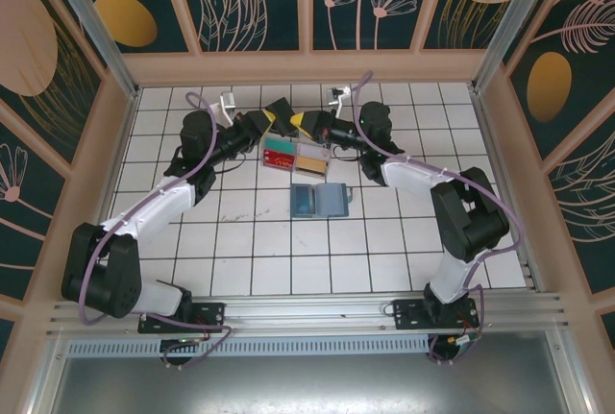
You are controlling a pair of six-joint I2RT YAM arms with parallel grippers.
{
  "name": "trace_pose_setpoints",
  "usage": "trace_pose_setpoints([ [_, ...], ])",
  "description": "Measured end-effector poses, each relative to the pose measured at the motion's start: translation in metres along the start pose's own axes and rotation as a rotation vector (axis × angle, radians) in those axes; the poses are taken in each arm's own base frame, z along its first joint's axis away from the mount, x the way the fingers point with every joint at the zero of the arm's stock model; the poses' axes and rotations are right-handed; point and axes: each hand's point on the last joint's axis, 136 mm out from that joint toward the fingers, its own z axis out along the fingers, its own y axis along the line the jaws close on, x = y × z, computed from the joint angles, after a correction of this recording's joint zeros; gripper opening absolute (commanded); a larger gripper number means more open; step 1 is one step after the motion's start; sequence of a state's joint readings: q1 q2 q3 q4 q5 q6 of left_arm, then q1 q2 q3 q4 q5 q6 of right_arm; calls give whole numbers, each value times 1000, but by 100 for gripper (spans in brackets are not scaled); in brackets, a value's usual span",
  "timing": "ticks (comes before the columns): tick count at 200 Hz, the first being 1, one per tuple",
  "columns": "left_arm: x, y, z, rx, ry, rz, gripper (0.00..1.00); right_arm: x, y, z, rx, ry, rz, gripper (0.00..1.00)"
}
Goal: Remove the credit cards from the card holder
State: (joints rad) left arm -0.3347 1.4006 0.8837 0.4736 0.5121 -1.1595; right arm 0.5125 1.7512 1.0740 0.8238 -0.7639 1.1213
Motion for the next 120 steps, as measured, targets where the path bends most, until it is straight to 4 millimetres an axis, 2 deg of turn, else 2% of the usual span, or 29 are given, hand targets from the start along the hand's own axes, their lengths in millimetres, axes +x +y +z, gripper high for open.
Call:
trace_pose_setpoints([
  [16,-1,11,-5,-65,-14,1,73,-4,-8,3,53,-10,-40,0],
  [31,-4,29,-11,-170,-48,21,87,-11,-17,4,122,-22,-119,0],
  [47,-9,54,-22,-299,-91,44,98,-22,-22,6,202,-25,-255,0],
  [70,-10,95,-43,-470,-138,54,99,-38,-21,9,298,-9,-491,0],
  [91,1,132,-62,-593,-139,46,99,-51,-24,15,363,23,-718,0],
  [105,11,151,-71,-654,-121,37,99,-55,-36,21,399,70,-846,0],
  [120,18,161,-76,-687,-101,39,99,-55,-57,28,424,144,-963,0],
])
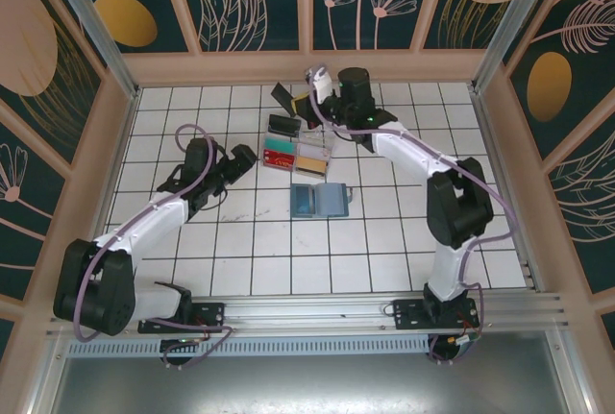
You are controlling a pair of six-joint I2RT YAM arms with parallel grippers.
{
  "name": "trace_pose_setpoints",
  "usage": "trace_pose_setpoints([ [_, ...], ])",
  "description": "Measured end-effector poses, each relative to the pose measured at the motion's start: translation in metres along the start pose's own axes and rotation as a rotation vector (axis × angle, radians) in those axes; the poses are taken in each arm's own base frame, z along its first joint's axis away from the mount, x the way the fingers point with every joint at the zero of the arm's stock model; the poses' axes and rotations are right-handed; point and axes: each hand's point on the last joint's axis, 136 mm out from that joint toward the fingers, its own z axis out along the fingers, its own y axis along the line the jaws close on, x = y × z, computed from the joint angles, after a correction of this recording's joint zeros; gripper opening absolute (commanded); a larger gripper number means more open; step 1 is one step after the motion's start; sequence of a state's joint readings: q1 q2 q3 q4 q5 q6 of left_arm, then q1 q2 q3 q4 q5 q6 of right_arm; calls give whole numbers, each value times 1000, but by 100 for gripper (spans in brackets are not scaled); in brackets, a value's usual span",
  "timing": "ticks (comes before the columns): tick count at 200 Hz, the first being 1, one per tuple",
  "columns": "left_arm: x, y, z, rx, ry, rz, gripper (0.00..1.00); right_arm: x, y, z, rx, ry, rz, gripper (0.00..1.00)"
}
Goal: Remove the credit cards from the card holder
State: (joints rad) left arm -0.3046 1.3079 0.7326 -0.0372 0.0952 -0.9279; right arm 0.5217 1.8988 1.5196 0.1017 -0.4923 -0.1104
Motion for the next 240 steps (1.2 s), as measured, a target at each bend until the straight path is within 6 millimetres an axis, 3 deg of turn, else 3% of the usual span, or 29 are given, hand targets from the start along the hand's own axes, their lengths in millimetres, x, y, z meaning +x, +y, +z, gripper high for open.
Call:
trace_pose_setpoints([
  [29,2,2,0,-6,6,16,99,38,-16,29,-26,113,-140,0],
  [57,3,3,2,-9,14,21,99,59,-28,44,-66,179,-210,0],
  [130,17,12,15,-29,79,15,99,35,-34,46,-138,167,-325,0],
  [196,21,11,19,-18,100,12,99,68,-36,56,-187,250,-305,0],
  [240,22,9,20,-4,105,13,99,71,-38,60,-195,271,-307,1],
])
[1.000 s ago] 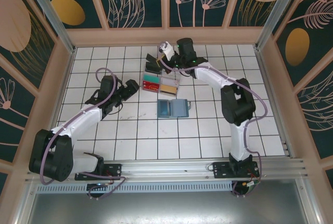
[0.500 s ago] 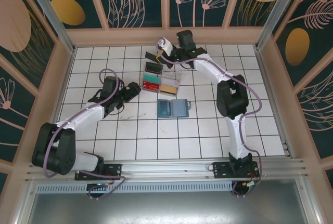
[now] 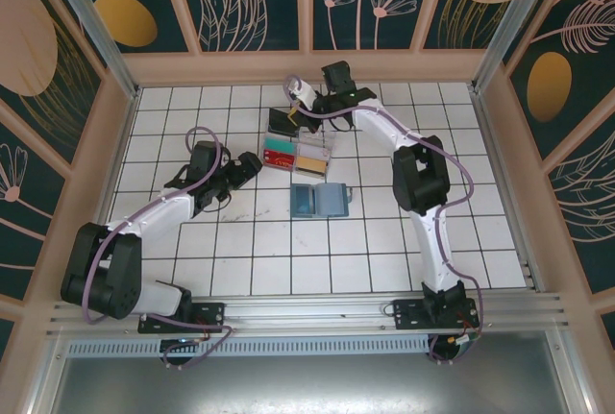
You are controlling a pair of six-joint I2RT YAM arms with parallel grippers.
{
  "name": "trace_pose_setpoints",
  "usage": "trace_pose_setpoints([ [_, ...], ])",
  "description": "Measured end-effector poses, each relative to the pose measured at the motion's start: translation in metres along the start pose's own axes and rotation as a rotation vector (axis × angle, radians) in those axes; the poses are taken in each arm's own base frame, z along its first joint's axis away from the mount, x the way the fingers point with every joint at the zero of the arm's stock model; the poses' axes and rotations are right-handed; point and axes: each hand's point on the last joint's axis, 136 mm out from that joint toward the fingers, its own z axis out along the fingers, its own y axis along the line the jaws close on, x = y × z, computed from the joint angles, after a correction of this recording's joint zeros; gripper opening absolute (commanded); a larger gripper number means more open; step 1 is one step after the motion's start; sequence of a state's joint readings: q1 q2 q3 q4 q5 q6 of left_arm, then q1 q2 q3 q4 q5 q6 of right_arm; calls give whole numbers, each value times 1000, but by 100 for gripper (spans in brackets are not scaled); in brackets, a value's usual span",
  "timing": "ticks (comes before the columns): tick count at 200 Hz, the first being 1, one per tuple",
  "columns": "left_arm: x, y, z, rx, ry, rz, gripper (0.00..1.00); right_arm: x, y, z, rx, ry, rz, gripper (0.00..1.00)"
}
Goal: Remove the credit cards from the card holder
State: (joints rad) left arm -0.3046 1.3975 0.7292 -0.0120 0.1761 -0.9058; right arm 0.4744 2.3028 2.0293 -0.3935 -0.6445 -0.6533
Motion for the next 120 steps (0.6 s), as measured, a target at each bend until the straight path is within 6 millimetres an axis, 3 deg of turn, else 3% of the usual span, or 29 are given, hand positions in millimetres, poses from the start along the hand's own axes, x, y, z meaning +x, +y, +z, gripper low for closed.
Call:
trace_pose_setpoints([
  [60,-1,-1,0,3,-3,1,99,7,0,1,0,28,-5,10],
  [94,-1,-1,0,3,-3,1,99,7,0,1,4,32,-1,30],
  [120,-1,-1,0,3,-3,1,99,6,-1,2,12,35,0,33],
])
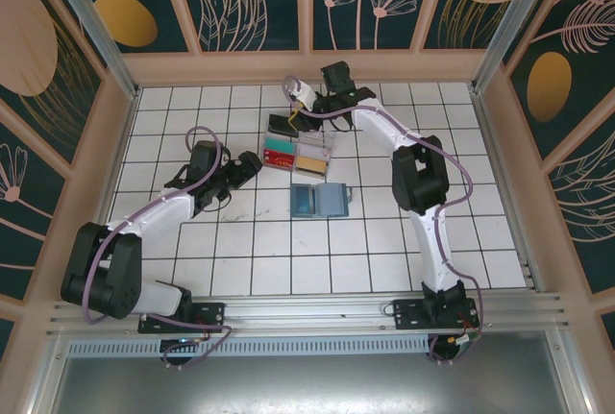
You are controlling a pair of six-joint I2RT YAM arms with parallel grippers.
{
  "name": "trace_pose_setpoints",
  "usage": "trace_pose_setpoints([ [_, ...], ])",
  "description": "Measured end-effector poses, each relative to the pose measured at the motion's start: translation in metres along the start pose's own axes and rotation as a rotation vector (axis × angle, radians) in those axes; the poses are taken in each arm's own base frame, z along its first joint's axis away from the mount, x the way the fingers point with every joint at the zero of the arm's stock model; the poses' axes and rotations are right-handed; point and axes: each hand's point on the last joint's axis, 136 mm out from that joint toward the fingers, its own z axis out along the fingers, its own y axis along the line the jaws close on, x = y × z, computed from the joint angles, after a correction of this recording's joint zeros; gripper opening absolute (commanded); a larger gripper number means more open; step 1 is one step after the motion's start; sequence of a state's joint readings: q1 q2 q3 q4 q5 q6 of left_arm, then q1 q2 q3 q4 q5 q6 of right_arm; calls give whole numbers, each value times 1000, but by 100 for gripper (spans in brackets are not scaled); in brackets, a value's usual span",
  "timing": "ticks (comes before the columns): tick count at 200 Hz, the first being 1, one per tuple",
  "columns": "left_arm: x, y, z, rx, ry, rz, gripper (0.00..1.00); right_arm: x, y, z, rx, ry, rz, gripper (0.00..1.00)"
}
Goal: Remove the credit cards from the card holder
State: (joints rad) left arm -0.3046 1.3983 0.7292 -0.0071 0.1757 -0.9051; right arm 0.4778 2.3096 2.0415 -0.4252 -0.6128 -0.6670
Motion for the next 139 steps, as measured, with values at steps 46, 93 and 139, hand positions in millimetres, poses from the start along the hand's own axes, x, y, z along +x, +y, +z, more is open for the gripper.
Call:
trace_pose_setpoints([
  [46,0,0,0,1,1,0,99,-5,-1,-1,26,0,64,36],
  [93,3,-2,0,13,15,4,99,-31,13,-62,156,-56,229,44],
  [139,7,-6,0,35,40,15,98,-30,73,-123,279,-120,438,45],
])
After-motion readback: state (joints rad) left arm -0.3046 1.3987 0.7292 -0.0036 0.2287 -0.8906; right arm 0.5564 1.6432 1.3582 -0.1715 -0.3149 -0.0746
